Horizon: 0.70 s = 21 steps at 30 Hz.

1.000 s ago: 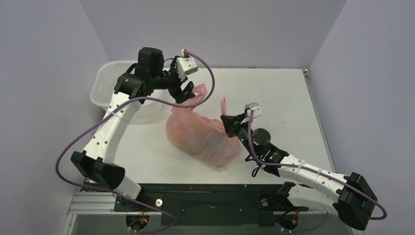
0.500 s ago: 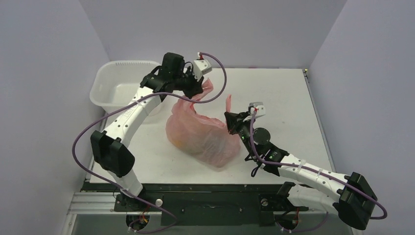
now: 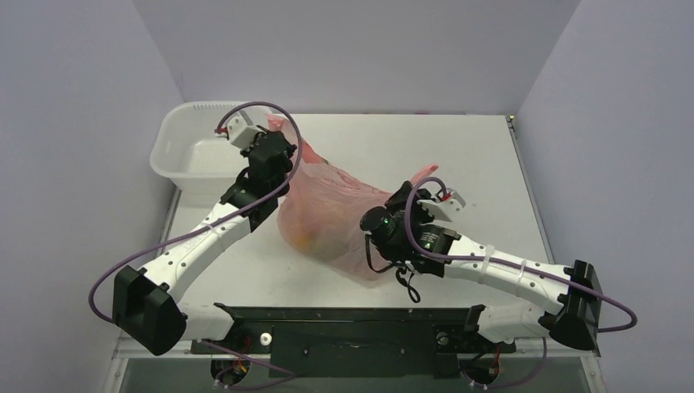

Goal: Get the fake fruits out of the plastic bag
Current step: Adjust the plastic bag at the center of the board.

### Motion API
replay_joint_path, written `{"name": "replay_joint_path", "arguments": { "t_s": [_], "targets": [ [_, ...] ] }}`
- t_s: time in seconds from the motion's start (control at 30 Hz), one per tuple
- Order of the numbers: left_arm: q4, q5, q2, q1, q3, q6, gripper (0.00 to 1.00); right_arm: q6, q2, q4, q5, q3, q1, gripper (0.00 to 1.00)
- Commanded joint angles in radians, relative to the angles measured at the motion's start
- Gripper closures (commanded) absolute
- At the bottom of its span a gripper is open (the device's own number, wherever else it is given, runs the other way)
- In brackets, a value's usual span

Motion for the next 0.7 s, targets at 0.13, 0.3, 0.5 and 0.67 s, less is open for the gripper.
{"name": "replay_joint_path", "arguments": {
  "t_s": [0.13, 0.3, 0.5, 0.67],
  "targets": [
    [0.274, -0.112, -0.037, -0.001, -0.019, -0.231, 1.00, 0.259, 0.021, -0.558, 0.120, -0.003, 0.136, 1.00],
    [0.279, 0.095, 0.055, 0.012, 0.096, -0.206, 1.00, -0.533, -0.085, -0.043, -0.108, -0.138, 0.196, 1.00],
    [0.377, 0.233, 0.152, 0.023, 0.159, -0.207, 1.00, -0.884, -0.216, -0.074, -0.678, -0.150, 0.175, 0.94],
    [0.609, 0.459, 0.199, 0.047, 0.117, -0.089, 1.00, -0.961, -0.320, -0.173, -1.119, -0.112, 0.077, 0.50]
  ]
}}
